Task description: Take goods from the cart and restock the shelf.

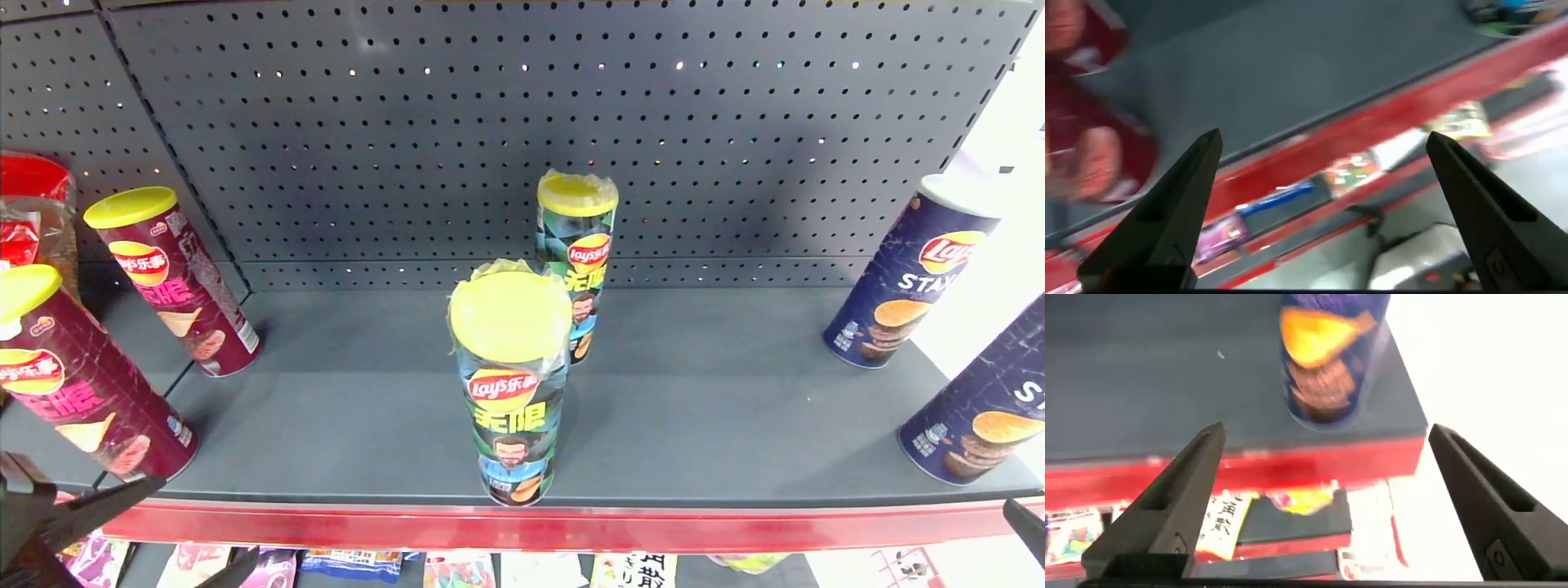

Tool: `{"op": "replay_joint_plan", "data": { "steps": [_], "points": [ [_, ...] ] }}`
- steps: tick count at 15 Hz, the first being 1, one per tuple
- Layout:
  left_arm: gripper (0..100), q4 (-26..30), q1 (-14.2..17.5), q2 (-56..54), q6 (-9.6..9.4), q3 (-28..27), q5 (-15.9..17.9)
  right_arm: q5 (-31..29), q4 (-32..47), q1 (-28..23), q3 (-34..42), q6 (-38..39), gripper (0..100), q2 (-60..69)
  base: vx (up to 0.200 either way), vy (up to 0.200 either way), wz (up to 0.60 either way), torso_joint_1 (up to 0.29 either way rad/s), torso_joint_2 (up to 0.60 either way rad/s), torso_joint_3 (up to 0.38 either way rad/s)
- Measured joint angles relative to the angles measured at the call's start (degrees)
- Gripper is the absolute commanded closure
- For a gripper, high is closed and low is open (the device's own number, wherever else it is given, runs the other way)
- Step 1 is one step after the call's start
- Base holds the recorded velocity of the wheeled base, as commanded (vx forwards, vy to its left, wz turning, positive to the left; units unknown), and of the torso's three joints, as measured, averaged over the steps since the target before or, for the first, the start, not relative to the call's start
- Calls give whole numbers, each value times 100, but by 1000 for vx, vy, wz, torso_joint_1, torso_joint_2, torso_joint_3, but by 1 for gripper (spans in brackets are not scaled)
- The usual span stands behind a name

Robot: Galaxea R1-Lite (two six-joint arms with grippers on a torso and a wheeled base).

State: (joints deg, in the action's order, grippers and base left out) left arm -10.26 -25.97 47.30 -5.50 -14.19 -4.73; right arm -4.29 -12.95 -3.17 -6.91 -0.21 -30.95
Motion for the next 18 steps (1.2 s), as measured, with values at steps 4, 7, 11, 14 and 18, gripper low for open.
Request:
{"op": "replay_joint_plan", "data": {
  "steps": [4,7,11,14,18],
  "points": [
    [0,-29,59,-4,-218,-88,-211,-61,1169,-160,35,-74,0,1103,0,0,0,0,0,0],
    [0,-77,369,72,-488,-212,-277,-50,1403,-167,99,-224,0,1599,0,0,0,0,0,0],
    [0,-79,668,173,-583,-284,-288,-74,1451,-165,217,-313,0,1938,0,0,0,0,0,0],
    [0,-79,686,189,-594,-304,-290,-71,1447,-168,258,-321,0,2009,-200,0,0,7,2,2],
    [0,-79,690,171,-811,-306,-304,-79,1447,-179,411,-327,0,2230,0,0,0,0,0,0]
  ]
}}
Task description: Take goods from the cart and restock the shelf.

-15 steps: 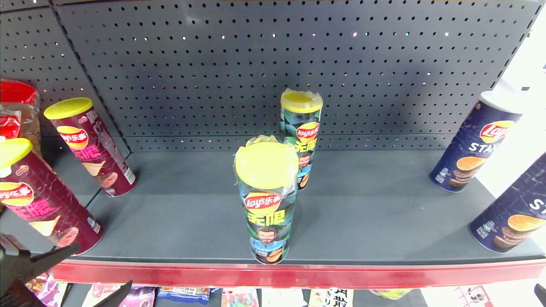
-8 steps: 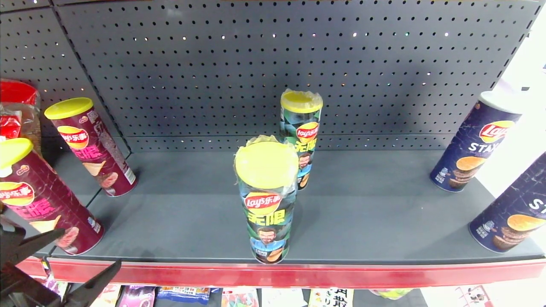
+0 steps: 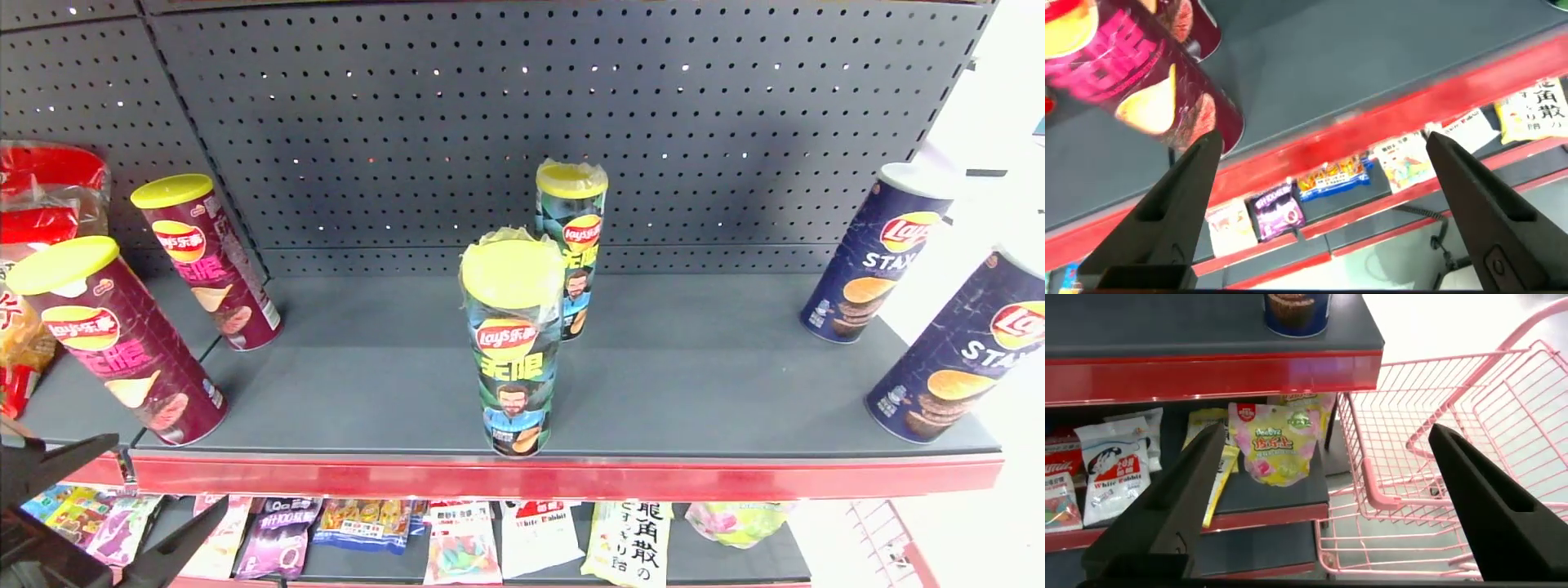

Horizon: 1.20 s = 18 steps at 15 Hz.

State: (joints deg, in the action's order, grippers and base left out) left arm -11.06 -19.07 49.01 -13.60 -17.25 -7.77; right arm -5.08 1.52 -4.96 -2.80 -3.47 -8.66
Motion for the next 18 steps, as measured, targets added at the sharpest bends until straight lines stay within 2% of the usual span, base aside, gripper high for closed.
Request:
{"op": "replay_joint_plan", "data": {
  "steps": [2,6,10,13,15,17,18],
  "points": [
    [0,0,0,-2,-16,0,-4,0,-5,-5,30,-2,0,65,0,0,0,0,0,0],
    [0,-2,0,-13,-16,5,-2,5,-5,1,41,0,0,106,0,200,0,2,5,6],
    [0,2,5,-15,-32,20,-9,22,-7,1,44,-2,0,111,0,0,0,0,0,0],
    [0,-2,0,-11,-111,39,60,40,-2,22,41,-2,0,108,0,0,0,19,1,-2],
    [0,2,-11,-13,-128,68,495,44,-5,17,44,-35,0,106,0,0,0,0,0,0],
    [0,6,-17,-6,-322,80,1107,208,-2,48,44,-165,0,106,0,0,0,0,0,0],
    [0,15,-22,24,-358,80,1406,443,-2,69,44,-254,0,105,0,0,0,0,0,0]
  ]
}}
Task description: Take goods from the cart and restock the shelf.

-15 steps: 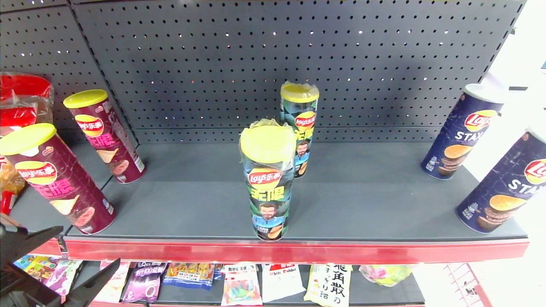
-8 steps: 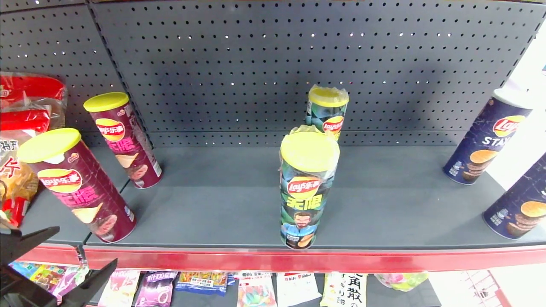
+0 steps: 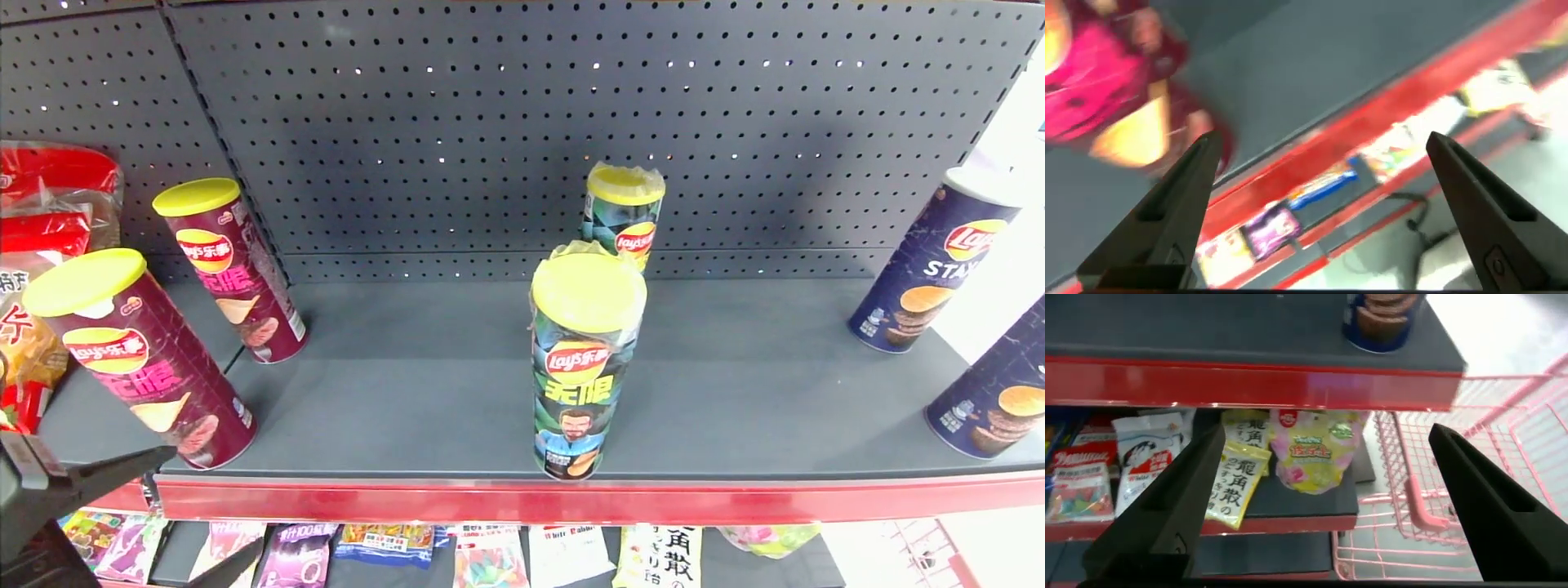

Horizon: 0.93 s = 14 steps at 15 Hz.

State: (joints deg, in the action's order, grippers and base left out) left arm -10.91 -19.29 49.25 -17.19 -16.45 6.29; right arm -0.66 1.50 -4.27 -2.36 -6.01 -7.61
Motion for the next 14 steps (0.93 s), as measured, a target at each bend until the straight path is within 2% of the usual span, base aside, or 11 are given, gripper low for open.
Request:
{"op": "replay_joint_plan", "data": {
  "steps": [2,3,8,12,14],
  "points": [
    [0,-12,-2,190,-22,-55,517,503,-13,48,-35,-149,0,-18,0,0,0,0,0,0],
    [0,-12,-4,325,-18,-89,653,656,-24,57,-94,-160,0,-40,0,0,0,0,0,0],
    [0,-597,-77,1356,6,-354,1552,536,-52,50,0,-74,0,166,0,0,0,0,0,0],
    [0,-734,-207,2178,9,-789,1774,561,-66,46,50,746,0,234,0,0,0,0,0,0],
    [0,-729,-288,2509,-2,-1053,1779,744,-46,135,61,738,0,276,0,0,0,0,0,0]
  ]
}}
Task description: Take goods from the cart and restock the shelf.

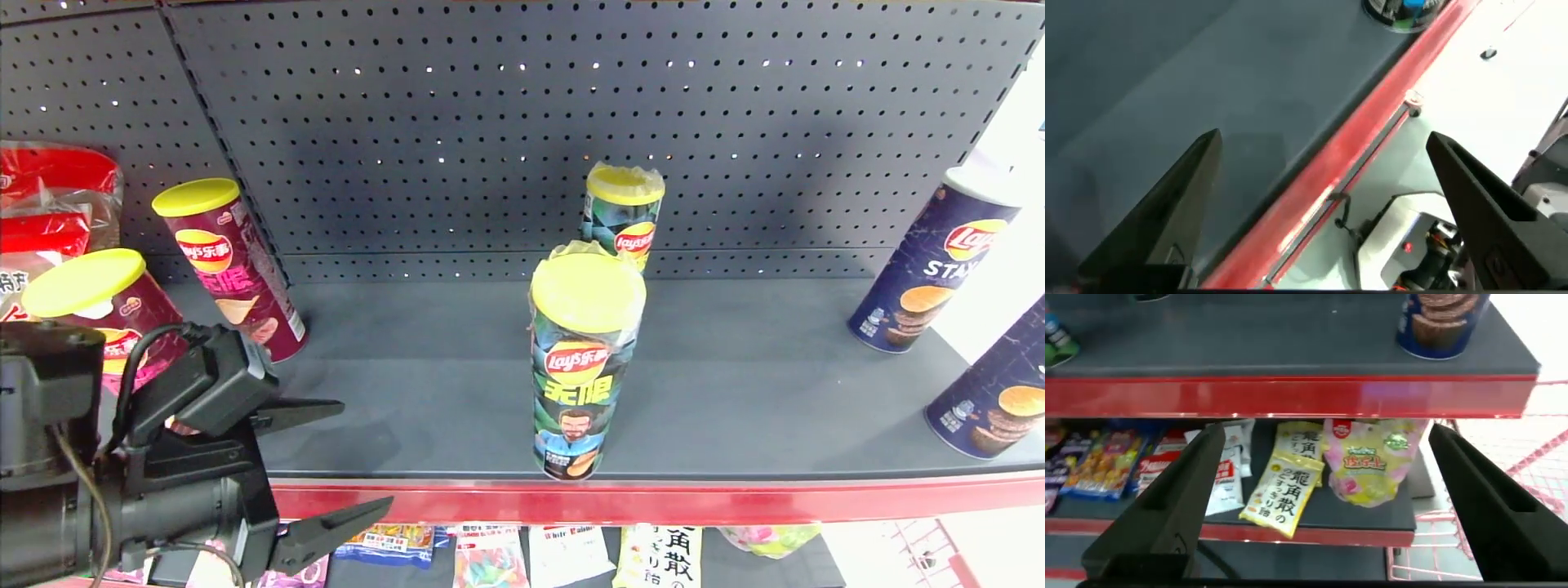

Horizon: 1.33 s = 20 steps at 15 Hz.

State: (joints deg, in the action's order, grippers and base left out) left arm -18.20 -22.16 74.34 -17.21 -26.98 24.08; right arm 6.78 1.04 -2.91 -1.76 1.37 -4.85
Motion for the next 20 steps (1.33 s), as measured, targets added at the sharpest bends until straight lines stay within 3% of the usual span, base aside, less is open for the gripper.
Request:
{"op": "replay_joint_plan", "data": {
  "steps": [3,6,9,12,20],
  "points": [
    [0,4,-126,341,6,-223,-7,99,30,351,-2,-295,0,127,0,0,0,0,0,0],
    [0,4,-167,503,9,-251,-22,-218,5,261,-11,-194,0,282,0,0,0,0,0,0],
    [0,2,-176,557,9,-256,-24,-167,27,273,-4,-254,0,422,0,0,0,0,0,0],
    [0,-7,-176,573,-5,-271,-27,-847,-33,280,77,-101,0,455,0,0,0,0,0,0],
    [0,-7,-412,887,-38,-634,-33,-589,-74,291,166,-129,0,478,0,0,0,0,0,0]
  ]
}}
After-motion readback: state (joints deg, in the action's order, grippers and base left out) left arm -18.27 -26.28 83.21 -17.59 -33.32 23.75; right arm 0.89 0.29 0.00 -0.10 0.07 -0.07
